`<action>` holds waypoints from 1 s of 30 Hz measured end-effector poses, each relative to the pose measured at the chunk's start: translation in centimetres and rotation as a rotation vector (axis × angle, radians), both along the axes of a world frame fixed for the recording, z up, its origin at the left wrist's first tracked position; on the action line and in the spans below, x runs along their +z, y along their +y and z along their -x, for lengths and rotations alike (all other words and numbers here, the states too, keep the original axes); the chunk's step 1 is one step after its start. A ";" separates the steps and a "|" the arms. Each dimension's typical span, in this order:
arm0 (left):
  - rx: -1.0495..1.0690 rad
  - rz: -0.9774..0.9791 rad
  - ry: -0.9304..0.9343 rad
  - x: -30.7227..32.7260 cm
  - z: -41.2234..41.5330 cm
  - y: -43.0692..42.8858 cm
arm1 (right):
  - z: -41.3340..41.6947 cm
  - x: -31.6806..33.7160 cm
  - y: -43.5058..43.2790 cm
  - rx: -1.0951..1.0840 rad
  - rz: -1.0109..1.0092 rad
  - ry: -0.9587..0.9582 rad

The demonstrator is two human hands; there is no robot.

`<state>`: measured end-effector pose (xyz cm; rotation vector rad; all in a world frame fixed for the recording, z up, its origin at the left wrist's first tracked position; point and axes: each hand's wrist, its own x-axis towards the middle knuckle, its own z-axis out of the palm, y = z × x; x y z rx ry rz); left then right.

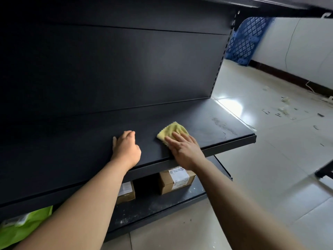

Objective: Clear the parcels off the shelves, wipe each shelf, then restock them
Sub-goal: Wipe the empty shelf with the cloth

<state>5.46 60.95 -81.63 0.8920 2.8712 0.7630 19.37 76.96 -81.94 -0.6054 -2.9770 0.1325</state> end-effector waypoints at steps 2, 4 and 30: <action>-0.087 0.031 0.032 0.0 -0.4 1.9 | 0.1 0.3 2.0 0.014 0.030 -0.027; -0.135 0.087 0.035 0.0 -0.7 3.7 | -0.8 0.2 5.0 -0.061 0.032 -0.052; 0.130 -0.385 -0.058 -0.7 0.7 7.0 | 7.9 0.9 5.5 0.319 0.463 0.158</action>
